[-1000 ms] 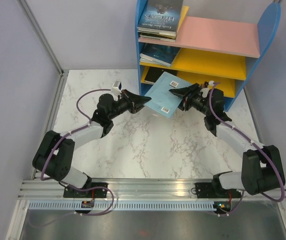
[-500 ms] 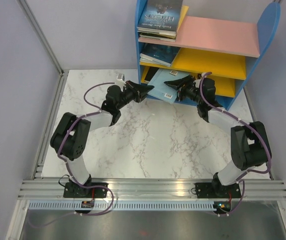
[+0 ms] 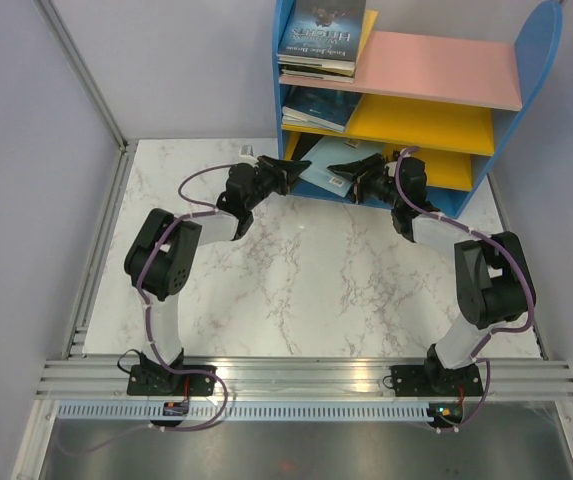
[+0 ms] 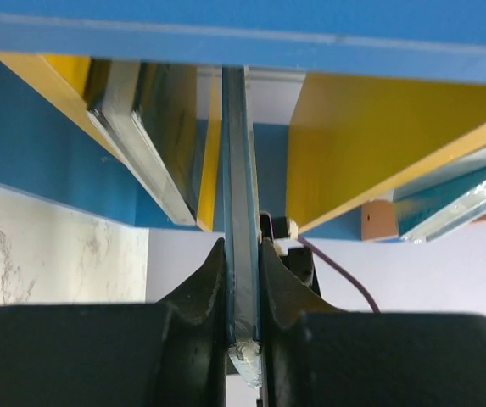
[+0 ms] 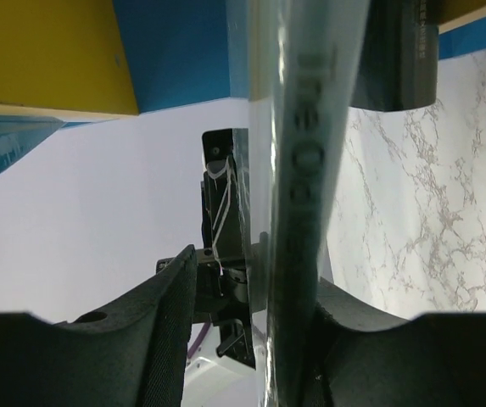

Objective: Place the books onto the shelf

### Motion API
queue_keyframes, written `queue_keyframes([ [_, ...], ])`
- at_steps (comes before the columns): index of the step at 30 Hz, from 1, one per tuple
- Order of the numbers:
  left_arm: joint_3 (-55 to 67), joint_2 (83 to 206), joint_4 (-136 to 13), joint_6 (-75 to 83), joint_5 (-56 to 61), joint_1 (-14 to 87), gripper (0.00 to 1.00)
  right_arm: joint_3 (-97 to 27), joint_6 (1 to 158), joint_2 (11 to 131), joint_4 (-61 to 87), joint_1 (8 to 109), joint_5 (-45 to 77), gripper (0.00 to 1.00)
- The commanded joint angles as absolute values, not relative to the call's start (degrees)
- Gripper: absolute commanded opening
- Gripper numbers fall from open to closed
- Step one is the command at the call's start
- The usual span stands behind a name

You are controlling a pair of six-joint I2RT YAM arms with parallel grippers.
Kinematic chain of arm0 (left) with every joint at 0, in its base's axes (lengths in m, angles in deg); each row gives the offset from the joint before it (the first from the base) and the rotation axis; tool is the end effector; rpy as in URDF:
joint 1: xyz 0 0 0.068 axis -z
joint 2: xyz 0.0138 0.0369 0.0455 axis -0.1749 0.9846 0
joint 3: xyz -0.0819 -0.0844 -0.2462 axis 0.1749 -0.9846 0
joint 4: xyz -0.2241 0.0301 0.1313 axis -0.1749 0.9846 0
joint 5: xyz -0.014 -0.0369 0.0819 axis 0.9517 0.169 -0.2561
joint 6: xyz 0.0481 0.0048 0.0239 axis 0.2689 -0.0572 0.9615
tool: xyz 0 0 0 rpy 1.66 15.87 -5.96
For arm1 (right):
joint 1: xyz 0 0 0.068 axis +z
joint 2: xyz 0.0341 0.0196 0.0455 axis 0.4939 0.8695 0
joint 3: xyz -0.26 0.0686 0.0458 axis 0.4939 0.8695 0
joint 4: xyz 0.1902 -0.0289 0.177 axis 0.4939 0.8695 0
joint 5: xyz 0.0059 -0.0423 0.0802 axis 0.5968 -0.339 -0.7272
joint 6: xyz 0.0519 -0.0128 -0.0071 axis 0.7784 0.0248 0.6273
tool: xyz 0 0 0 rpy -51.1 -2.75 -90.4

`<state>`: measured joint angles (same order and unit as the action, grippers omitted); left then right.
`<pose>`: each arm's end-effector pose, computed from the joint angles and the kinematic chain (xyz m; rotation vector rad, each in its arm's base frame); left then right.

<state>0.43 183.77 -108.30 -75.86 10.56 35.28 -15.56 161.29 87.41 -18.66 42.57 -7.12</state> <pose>0.4001 -0.1994 0.2096 -0.7939 1.7173 -1.7386 0.3672 0.1036 0.2418 0.8693 1.8896 1.6772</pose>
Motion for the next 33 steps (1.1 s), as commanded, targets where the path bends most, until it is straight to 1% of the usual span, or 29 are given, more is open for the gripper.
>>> queue_keyframes([
  [1,2.4,185.3,-104.3,-73.3,-2.2,32.9,0.02,-15.8,163.8,85.0,-25.5,43.2,-13.5,0.48],
  [8,1.3,184.7,-101.9,-74.2,-10.8,33.0,0.02,-12.6,163.4,83.2,-24.8,43.3,-15.2,0.48],
  [12,1.1,185.5,-100.8,-78.6,-16.5,34.1,0.02,-9.2,163.3,80.8,-24.1,43.2,-16.2,0.47],
  [18,8.1,189.6,-98.0,-78.5,-16.7,35.7,0.02,-6.6,162.8,79.3,-23.7,43.3,-17.4,0.45],
  [25,9.0,189.6,-92.8,-78.8,-16.4,36.9,0.03,-8.0,162.1,79.7,-23.1,43.6,-18.3,0.44],
  [28,8.1,189.5,-92.5,-79.7,-13.9,36.4,0.09,-7.5,162.1,80.0,-23.1,43.9,-18.3,0.43],
  [30,7.6,189.5,-91.8,-80.3,-10.3,35.7,0.14,-6.8,162.4,80.0,-23.9,43.7,-18.3,0.43],
  [31,7.3,189.5,-91.7,-80.3,-9.1,35.3,0.20,-6.8,162.5,80.1,-24.0,43.8,-18.3,0.43],
  [33,6.3,189.1,-91.5,-80.2,-6.4,34.7,0.27,-6.6,162.2,80.0,-24.1,43.8,-18.1,0.43],
])
